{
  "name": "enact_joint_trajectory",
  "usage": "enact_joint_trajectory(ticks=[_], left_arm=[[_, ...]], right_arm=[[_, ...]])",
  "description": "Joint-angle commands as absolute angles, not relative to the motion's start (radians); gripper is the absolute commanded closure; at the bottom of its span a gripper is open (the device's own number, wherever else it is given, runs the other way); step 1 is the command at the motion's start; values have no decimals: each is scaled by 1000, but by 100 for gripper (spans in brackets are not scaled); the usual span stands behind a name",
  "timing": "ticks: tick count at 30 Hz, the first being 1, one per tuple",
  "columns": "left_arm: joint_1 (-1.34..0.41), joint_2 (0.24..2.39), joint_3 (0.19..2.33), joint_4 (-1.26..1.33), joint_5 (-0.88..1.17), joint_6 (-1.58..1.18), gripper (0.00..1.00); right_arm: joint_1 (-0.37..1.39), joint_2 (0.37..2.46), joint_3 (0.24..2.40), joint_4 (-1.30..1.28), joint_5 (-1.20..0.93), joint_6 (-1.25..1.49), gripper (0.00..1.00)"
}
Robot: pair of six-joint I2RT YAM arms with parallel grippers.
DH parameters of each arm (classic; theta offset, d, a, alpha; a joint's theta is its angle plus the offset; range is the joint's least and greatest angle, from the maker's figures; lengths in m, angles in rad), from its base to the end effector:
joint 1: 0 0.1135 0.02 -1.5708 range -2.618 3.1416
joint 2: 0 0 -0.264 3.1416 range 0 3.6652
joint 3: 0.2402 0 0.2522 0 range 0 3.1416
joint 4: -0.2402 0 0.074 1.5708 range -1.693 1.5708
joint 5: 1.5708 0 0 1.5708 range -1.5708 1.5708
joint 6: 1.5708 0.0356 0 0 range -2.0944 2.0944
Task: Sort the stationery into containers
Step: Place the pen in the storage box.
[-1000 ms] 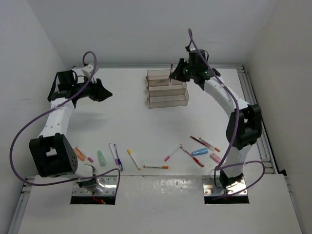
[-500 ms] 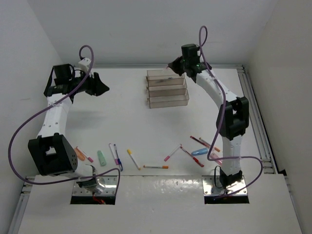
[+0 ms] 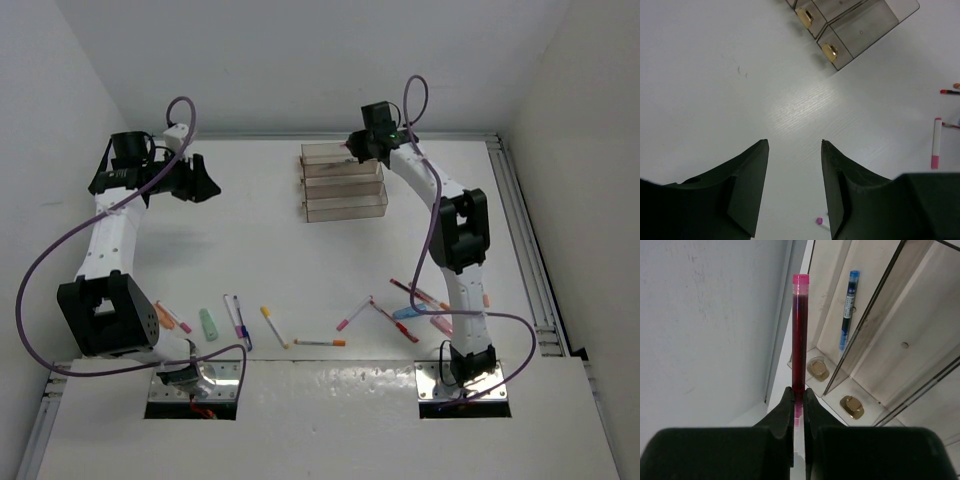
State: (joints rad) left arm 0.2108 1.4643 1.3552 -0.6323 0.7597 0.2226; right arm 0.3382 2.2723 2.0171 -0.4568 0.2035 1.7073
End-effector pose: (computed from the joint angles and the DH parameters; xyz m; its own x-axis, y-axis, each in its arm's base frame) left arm 0.3137 0.0421 0.3416 -0.5679 0.0422 -0.8220 0.4823 0.8263 -0.2908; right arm 0.4976 0.1674 0.2403 -0.0950 0.9951 -0.0278 0.6352 0.0821 0.7680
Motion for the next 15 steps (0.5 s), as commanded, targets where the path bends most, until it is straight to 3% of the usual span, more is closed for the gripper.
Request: enact_joint_trajectory(ticks=[1, 15], left_arm=[[213, 1442, 1401, -681, 741, 264, 47], [219, 1460, 1410, -744, 716, 314, 47]], right_arm=[[348, 2296, 2083, -454, 235, 1772, 100], [365, 2414, 2171, -318, 273, 1710, 100]])
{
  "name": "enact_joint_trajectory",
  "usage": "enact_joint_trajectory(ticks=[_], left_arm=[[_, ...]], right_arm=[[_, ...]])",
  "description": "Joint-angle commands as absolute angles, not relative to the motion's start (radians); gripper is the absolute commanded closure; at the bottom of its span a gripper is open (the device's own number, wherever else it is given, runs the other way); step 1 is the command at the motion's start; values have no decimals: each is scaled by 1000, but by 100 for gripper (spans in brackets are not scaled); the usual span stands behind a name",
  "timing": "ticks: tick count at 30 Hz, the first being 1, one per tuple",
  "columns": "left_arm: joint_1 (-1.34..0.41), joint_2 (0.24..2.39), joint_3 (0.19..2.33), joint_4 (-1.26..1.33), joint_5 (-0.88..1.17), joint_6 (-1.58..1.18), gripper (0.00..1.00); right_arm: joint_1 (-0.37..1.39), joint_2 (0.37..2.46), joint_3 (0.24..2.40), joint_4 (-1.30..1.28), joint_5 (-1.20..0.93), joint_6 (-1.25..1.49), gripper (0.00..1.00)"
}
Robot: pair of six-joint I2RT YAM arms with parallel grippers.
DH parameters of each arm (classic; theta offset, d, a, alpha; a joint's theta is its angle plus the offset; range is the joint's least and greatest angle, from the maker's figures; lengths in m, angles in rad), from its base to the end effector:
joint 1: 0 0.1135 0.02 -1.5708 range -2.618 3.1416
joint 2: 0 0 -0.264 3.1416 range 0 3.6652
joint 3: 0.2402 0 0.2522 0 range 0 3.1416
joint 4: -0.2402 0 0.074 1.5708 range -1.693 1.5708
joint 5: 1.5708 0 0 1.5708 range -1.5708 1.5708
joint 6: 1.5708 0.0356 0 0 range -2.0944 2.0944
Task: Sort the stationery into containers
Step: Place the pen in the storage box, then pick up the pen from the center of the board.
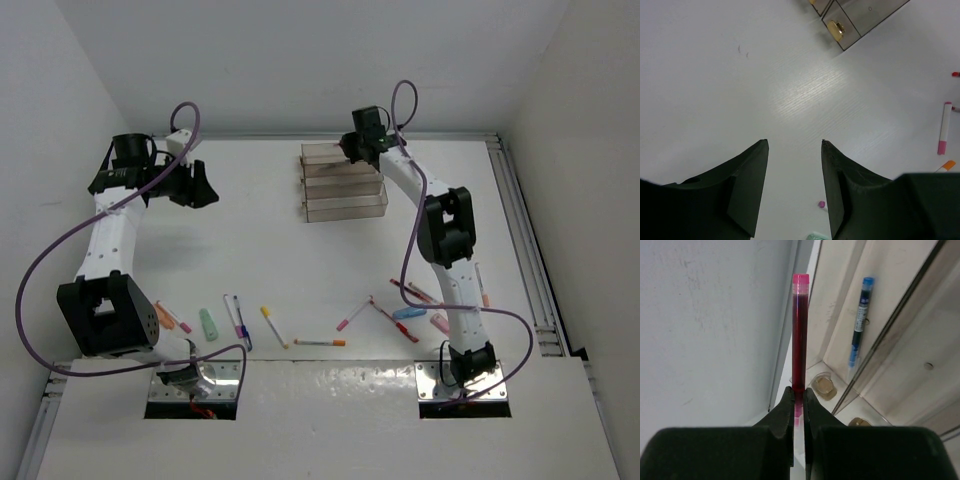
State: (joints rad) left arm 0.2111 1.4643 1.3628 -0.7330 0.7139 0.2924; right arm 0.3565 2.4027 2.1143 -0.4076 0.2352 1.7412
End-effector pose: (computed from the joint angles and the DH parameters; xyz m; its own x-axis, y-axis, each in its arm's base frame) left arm 0.3075 0.0421 0.3361 -0.6155 0.0909 -0.7829 0.4689 0.8406 -0.2710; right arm 0.5187 0.1843 0.2095 -0.0674 0.9976 -0.0171 0.6213 0.0554 0.7816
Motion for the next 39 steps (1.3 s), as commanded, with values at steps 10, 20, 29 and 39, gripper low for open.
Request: enact_joint_trajectory(ticks=[10, 20, 29, 39], left_arm=[[219, 1486, 1437, -759, 700, 316, 47], [219, 1499, 1450, -756, 701, 308, 46], [192, 1488, 1471, -967, 776, 681, 47], [-27, 1350, 1137, -1301, 687, 1538, 52]], right_arm=[[371, 2454, 2178, -310, 293, 1701, 100], [370, 2462, 2195, -276, 288, 1698, 71], [357, 2216, 1882, -8, 67, 1356, 68], [247, 1909, 1415, 138, -397, 806, 68]])
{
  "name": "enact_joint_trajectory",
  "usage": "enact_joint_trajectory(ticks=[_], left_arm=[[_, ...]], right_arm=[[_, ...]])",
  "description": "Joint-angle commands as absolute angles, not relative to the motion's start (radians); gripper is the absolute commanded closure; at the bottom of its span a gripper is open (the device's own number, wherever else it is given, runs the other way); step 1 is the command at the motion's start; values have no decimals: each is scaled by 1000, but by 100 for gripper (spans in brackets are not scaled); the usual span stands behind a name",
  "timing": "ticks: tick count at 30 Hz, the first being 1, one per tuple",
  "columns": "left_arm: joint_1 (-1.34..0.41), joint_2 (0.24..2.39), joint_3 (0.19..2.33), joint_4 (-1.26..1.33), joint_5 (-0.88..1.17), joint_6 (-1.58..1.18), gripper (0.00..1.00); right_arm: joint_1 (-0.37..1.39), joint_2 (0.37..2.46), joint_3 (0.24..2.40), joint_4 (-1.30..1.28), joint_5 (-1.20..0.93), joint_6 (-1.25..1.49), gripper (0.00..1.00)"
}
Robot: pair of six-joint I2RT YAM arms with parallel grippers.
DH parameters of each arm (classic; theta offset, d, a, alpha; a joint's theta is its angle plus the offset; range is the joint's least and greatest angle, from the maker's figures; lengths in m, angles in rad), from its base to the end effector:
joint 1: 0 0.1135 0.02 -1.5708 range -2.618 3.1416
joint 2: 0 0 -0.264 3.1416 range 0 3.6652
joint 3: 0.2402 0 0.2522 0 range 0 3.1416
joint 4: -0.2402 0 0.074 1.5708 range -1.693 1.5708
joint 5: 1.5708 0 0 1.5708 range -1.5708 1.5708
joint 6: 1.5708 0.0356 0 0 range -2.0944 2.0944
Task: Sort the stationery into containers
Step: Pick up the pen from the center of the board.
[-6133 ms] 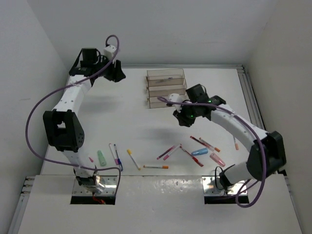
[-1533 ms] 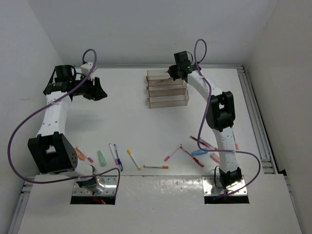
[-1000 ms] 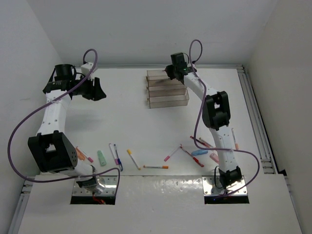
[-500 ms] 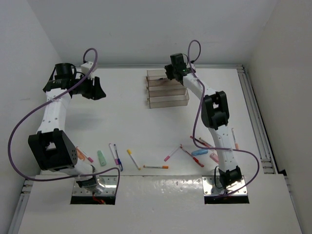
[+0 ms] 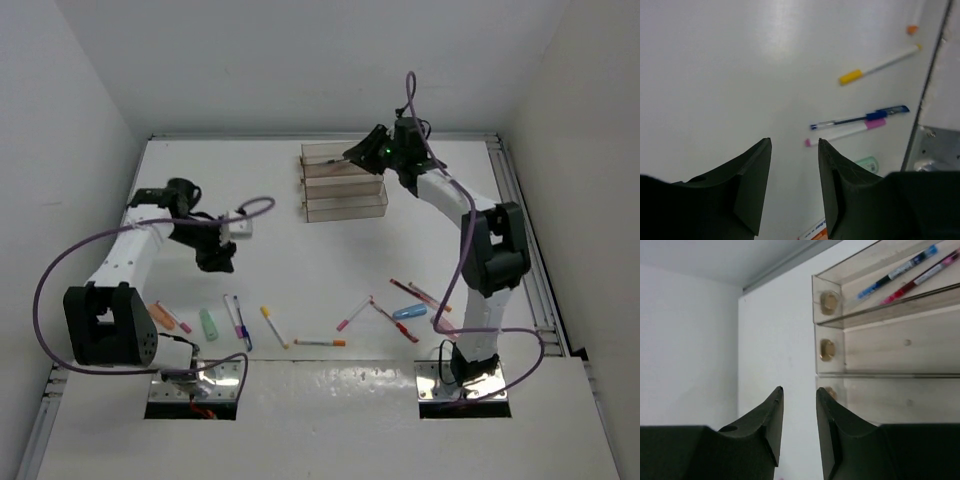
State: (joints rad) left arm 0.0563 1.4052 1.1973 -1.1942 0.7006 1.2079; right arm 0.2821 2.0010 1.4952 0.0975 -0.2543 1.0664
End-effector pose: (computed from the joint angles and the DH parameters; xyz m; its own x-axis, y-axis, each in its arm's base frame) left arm 0.2464 -0.0091 0.2823 -0.2886 0.6995 -0.6537 0.9432 0.3249 -0.0686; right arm 0.4518 0.1403 0.2442 -0.6143 0.7041 -0.3561 0.0965 0.5149 0.8518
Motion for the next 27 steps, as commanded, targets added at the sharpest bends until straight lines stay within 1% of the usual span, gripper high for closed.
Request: enact_joint_trajectory(ticks=[1, 4, 10, 15, 27], left_arm=[[-53, 1341, 1080, -1286, 663, 1551, 52], [-162, 1295, 982, -1177, 626, 1566, 54], [-262, 1290, 862, -1111, 562, 1647, 57], [-288, 1321, 812, -1072, 496, 1798, 61], [-281, 1468, 836, -1043, 391, 2022, 66]], right_arm=[[242, 1885, 1395, 124, -402, 769, 68], [216, 1809, 1318, 65, -420, 677, 70], [164, 1697, 1223, -43, -434, 598, 71], [132, 1645, 1178, -92, -453, 581, 72], [84, 1543, 1105, -133, -430, 563, 73]])
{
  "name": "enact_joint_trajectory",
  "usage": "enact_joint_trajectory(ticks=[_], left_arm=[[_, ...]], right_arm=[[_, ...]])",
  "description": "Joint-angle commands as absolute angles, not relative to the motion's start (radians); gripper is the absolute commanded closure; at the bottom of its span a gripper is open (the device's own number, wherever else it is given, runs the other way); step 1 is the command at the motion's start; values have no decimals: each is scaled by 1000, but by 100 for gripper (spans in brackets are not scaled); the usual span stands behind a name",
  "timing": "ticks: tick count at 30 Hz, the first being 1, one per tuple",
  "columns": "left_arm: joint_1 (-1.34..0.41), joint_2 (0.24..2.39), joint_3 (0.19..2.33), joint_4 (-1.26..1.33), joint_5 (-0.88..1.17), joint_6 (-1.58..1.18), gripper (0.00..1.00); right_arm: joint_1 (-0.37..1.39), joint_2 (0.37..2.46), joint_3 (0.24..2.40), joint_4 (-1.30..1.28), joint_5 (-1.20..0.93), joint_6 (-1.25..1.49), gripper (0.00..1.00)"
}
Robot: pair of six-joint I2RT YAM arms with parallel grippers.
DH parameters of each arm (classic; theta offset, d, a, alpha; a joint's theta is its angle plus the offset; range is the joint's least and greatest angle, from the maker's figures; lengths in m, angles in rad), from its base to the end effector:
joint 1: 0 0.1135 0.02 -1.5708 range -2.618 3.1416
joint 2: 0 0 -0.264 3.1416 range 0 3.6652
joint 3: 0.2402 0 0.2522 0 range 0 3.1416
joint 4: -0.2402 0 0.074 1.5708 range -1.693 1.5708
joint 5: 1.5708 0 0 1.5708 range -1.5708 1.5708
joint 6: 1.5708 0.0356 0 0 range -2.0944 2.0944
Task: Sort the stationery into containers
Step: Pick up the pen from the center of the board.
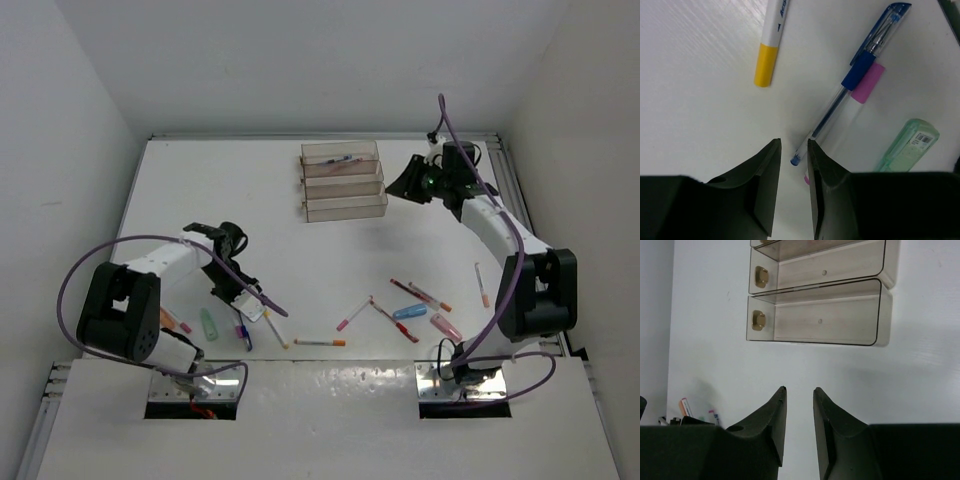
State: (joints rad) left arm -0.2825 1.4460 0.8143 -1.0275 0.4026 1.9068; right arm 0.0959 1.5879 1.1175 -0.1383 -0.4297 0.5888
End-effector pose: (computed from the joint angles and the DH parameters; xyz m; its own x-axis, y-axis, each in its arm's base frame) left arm 0.1986 -0.0722 0.1729 0.5262 0.7517 -0.3976 0.8295 -0.5567 0.0453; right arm 0.3543 0.0490 0.2591 -0.7106 0.4389 -0.5500 -0.0392 0.7557 0.6537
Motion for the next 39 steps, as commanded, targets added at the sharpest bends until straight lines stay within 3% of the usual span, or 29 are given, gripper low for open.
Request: enact_joint_trajectory(ticks=[1, 34, 39], left_arm=[[-276, 1477, 839, -1048, 388, 2034, 66], [-276, 1546, 779, -913, 330, 2131, 68], [-279, 1558, 778, -899, 324, 2135, 74]], right_arm=[[81, 1540, 1103, -135, -426, 563, 73], [44, 1588, 1135, -181, -420, 535, 72], [34, 1594, 1138, -184, -420, 531, 72]])
